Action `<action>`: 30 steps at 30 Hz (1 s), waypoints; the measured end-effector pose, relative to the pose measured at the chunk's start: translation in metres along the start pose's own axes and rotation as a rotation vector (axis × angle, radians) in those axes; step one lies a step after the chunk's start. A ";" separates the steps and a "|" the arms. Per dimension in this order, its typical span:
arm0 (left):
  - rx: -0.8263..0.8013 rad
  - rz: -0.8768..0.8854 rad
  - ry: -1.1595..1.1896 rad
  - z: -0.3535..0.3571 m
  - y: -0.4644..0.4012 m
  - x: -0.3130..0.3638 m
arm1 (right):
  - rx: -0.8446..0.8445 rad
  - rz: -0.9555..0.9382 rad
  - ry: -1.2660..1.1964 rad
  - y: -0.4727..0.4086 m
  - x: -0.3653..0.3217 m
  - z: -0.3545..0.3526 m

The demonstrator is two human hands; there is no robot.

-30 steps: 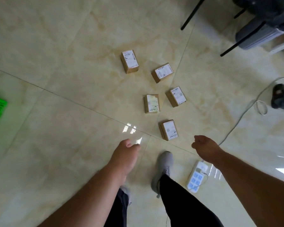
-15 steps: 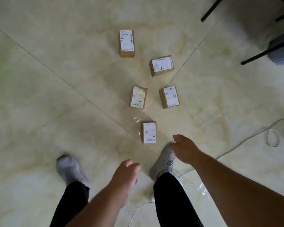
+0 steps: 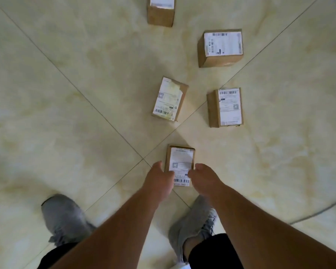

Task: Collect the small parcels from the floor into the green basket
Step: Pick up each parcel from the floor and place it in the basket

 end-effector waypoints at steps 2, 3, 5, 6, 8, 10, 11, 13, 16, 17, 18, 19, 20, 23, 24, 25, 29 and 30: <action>-0.050 0.032 0.011 0.009 -0.024 0.001 | -0.002 -0.023 -0.014 -0.019 0.001 0.008; -0.061 0.046 -0.012 0.014 -0.033 -0.001 | -0.007 -0.026 -0.028 -0.024 0.002 0.011; -0.069 0.053 0.011 0.017 -0.041 -0.002 | -0.020 -0.033 -0.057 -0.025 0.001 0.011; -0.074 0.056 0.012 0.014 -0.039 -0.003 | -0.025 -0.039 -0.058 -0.022 0.000 0.010; -0.073 0.081 0.014 0.002 -0.022 0.001 | -0.028 -0.052 -0.060 -0.007 -0.006 0.007; -0.077 0.095 0.035 -0.020 0.006 0.006 | -0.040 -0.072 -0.043 0.019 -0.022 0.006; -0.071 0.100 0.050 -0.034 0.023 0.009 | -0.049 -0.083 -0.037 0.035 -0.032 0.006; -0.051 0.130 0.098 -0.066 0.057 0.014 | -0.053 -0.136 -0.016 0.069 -0.060 0.010; -0.001 0.181 0.183 -0.127 0.112 0.021 | -0.059 -0.219 0.001 0.128 -0.114 0.023; 0.013 0.198 0.209 -0.149 0.132 0.023 | -0.070 -0.240 0.005 0.150 -0.133 0.030; 0.027 0.216 0.240 -0.172 0.153 0.024 | -0.082 -0.263 0.010 0.172 -0.153 0.039; 0.044 0.236 0.270 -0.196 0.174 0.024 | -0.092 -0.285 0.020 0.192 -0.173 0.048; 0.065 0.253 0.294 -0.221 0.194 0.023 | -0.102 -0.311 0.034 0.212 -0.193 0.058; 0.115 0.298 0.341 -0.294 0.249 0.011 | -0.135 -0.362 0.053 0.272 -0.253 0.096; 0.128 0.312 0.351 -0.318 0.267 0.006 | -0.149 -0.380 0.051 0.291 -0.271 0.111; 0.135 0.322 0.366 -0.342 0.285 0.001 | -0.162 -0.397 0.054 0.312 -0.289 0.126; 0.163 0.368 0.421 -0.431 0.349 -0.022 | -0.199 -0.462 0.072 0.379 -0.353 0.186; 0.185 0.376 0.431 -0.452 0.362 -0.027 | -0.208 -0.484 0.077 0.393 -0.368 0.199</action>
Point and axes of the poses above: each hand's wrist, its own y-axis away from the middle knuckle, its own z-axis out of the palm, x = y × z, the point moved 2 cm from there along -y, towards the middle knuckle, and after that the axes turned 5 degrees about -x, right-handed, at the moved point
